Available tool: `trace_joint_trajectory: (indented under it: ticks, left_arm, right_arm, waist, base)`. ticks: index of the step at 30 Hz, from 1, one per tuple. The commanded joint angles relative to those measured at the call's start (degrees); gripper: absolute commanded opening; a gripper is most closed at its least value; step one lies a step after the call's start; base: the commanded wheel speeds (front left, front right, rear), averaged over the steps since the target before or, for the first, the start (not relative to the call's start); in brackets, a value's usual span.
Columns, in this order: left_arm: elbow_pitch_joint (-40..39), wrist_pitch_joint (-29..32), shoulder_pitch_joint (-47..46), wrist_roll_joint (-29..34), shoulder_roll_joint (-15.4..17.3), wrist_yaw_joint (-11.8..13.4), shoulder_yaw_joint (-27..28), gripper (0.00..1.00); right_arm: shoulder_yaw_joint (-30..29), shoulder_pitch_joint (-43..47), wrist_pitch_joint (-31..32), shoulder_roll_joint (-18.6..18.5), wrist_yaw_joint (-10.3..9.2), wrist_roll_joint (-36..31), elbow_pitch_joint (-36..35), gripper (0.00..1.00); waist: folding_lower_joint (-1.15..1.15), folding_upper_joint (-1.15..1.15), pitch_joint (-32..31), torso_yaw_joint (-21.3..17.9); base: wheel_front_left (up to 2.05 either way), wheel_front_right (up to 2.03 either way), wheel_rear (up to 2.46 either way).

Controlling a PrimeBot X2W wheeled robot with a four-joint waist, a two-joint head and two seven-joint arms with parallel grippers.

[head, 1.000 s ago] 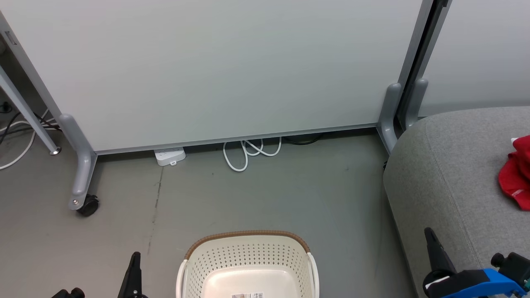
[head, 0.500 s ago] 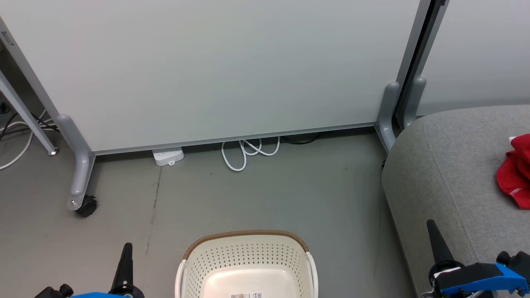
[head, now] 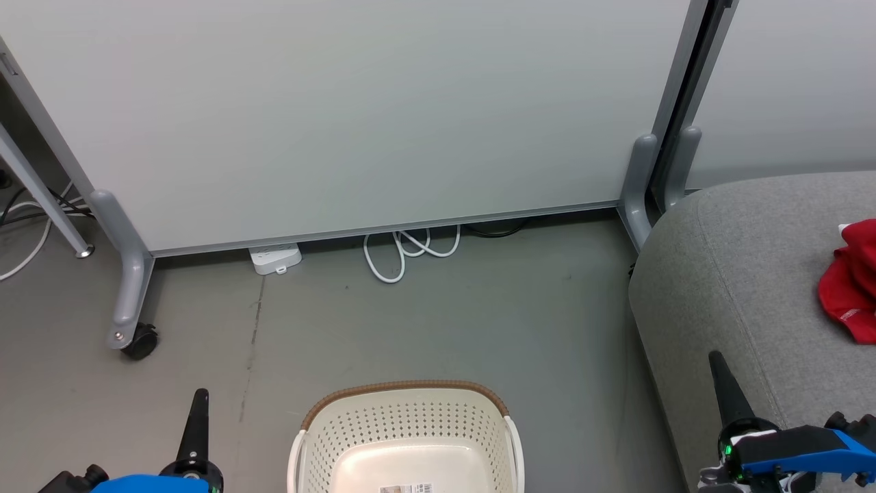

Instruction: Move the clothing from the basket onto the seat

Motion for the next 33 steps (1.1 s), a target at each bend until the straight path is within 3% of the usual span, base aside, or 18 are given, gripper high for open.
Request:
trace_joint_trajectory:
  ticks: [1,33]
  left_arm:
    - [-0.74,0.4,-1.32,-1.45,0.49,-0.22,0.57,0.0]
    - [-2.86,4.42,-2.88,-15.11,0.47,-0.31,3.39,0.0]
  right_arm:
    - [-0.14,-1.2,0.13,-0.07,-0.01,1.84,-0.28,0.0]
    - [-0.61,-3.52,1.15,-0.08,-0.03,18.74,0.43,0.0]
  waist:
    - [0.0,0.0,0.01,-0.03]
    - [-0.01,0.0,0.23,-0.69]
  base:
    - [0.0,0.0,0.0]
    - [0.0,0.0,0.0]
